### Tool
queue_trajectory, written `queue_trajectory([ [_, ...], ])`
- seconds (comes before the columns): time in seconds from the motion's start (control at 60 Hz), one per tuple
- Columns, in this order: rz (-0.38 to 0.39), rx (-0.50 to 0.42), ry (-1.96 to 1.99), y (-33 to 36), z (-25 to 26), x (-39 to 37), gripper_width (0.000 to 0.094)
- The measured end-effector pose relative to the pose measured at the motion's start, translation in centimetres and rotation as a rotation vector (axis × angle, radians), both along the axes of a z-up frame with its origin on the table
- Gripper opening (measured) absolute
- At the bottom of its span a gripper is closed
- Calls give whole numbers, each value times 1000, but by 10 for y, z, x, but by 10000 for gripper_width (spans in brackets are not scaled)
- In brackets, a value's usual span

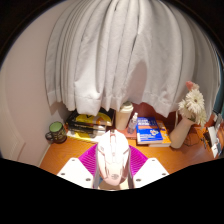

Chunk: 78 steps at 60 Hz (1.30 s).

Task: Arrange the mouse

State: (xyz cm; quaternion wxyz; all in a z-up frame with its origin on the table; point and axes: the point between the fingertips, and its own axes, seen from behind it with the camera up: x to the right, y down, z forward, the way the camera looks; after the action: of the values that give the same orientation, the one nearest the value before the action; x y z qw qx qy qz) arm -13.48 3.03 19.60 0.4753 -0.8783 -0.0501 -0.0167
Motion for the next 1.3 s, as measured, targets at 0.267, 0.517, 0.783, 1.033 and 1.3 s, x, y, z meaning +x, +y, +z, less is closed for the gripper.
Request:
queue_trajectory([
  [0.267, -52, -184, 34, -46, -122, 72, 397],
  [0.517, -57, -316, 55, -75, -204, 64, 398],
  [0.783, -78, -311, 96, -79, -213, 60, 531],
  [1.033, -46, -365, 32, -94, -205, 55, 830],
  [1.3, -110, -230, 65, -152, -102, 57, 845],
])
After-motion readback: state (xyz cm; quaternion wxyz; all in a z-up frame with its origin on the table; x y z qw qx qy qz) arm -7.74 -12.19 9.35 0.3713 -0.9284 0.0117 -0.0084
